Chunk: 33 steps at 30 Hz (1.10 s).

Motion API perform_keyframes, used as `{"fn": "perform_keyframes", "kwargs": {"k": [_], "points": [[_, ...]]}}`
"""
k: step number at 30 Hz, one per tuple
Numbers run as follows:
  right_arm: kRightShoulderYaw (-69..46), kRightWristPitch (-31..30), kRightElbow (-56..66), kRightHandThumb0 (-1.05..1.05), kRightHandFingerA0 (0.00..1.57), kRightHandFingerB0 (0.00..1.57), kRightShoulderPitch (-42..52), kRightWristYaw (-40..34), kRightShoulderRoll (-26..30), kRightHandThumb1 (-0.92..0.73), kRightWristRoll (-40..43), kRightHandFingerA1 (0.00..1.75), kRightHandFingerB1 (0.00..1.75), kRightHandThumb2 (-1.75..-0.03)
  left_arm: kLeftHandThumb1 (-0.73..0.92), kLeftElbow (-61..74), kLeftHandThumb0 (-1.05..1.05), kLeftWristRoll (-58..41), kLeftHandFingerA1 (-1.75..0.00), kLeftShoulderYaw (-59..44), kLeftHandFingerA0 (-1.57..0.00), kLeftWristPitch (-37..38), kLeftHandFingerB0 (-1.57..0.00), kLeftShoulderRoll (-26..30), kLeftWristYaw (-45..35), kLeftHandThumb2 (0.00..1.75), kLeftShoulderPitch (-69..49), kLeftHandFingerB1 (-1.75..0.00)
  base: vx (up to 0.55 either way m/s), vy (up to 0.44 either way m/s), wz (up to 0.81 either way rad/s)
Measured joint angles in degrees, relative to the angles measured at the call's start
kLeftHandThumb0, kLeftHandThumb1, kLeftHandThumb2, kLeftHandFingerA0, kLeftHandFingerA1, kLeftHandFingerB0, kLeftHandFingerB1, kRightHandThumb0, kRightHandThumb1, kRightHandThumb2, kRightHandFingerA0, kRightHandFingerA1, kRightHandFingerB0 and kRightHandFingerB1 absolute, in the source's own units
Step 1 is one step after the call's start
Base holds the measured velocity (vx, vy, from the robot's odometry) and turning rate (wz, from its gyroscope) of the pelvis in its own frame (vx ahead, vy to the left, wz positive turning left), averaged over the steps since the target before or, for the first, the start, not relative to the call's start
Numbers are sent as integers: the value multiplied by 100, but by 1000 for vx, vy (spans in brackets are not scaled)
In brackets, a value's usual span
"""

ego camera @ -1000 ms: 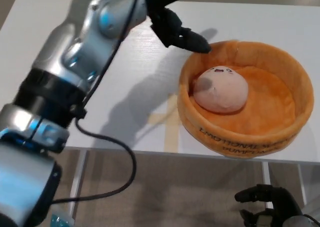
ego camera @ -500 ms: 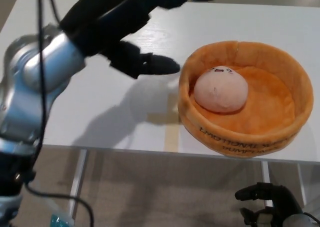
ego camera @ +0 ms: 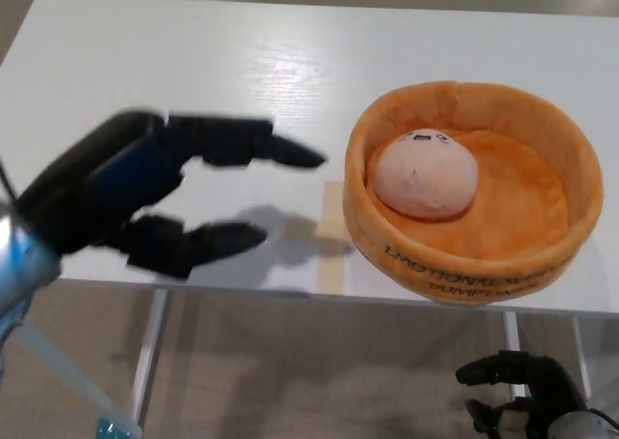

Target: Use the left hand to pick up the pink round toy on the left and place it inside the orange plate on the desk.

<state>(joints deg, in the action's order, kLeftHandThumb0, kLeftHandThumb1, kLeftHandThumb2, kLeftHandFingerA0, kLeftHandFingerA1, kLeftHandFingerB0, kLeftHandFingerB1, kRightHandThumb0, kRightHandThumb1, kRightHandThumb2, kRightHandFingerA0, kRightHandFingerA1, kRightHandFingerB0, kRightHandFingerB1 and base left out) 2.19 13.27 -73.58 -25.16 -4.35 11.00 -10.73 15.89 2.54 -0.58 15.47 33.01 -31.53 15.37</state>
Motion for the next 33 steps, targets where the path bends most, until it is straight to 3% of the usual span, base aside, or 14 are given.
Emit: {"fn": "perform_keyframes", "kwargs": {"k": [2,5,6,9,10,13,14,22,25,29,33], "points": [[-2,0,-1,-22,76,71,0,0,7,-44,0,88,82,-84,74,64,13,-108,-44,-35,-46,7,-60,17,-62,77,-199,-47,0,0,0],[-3,1,0,-24,79,73,-4,0,17,-43,0,90,83,-84,72,373,9,-543,-43,-177,-45,40,-68,114,-326,79,-1095,-49,0,0,0],[-3,1,0,-24,86,76,-4,0,17,-42,0,95,85,-84,72,373,8,-543,-41,-177,-46,40,-72,114,-326,77,-1095,-48,0,0,0],[-3,1,-2,-25,83,74,-4,1,33,-43,-1,93,83,-83,74,296,13,-894,-43,-175,-45,49,-68,130,-595,77,-1875,-49,0,0,0],[-3,1,-3,-24,82,73,-4,1,46,-43,-1,92,83,-83,78,125,2,-994,-42,-138,-46,57,-70,117,-688,68,-2109,-48,0,0,0],[-5,-2,-6,-23,82,74,-3,0,97,-43,-1,92,83,-83,80,-607,-3,-1112,-41,3,-46,76,-69,8,-896,67,-2560,-48,0,0,0],[-6,-1,-5,-23,87,76,-3,0,103,-43,0,96,85,-84,76,-740,-12,-1116,-42,23,-51,90,-72,-15,-906,64,-2588,-48,0,0,0],[-6,-1,-5,-25,83,75,-5,1,147,-42,-1,94,84,-83,73,-2696,-10,-1112,-41,230,-49,311,-77,-376,-1070,68,-2553,-51,0,0,0],[-9,-3,-6,-23,75,70,-5,0,155,-44,-1,89,82,-84,74,-3227,-3,-1081,-40,260,-45,388,-79,-501,-1067,71,-2401,-50,0,0,0],[-12,-2,-2,-21,83,66,-13,-6,157,-45,0,95,80,-85,73,-4162,-9,-888,-40,389,-45,595,-76,-664,-904,72,-1987,-49,0,0,0],[-33,8,0,-21,78,63,-11,-30,150,-46,2,93,79,-86,76,-5042,-10,-579,-39,623,-47,739,-74,-827,-551,67,-1491,-46,0,0,0]]}}
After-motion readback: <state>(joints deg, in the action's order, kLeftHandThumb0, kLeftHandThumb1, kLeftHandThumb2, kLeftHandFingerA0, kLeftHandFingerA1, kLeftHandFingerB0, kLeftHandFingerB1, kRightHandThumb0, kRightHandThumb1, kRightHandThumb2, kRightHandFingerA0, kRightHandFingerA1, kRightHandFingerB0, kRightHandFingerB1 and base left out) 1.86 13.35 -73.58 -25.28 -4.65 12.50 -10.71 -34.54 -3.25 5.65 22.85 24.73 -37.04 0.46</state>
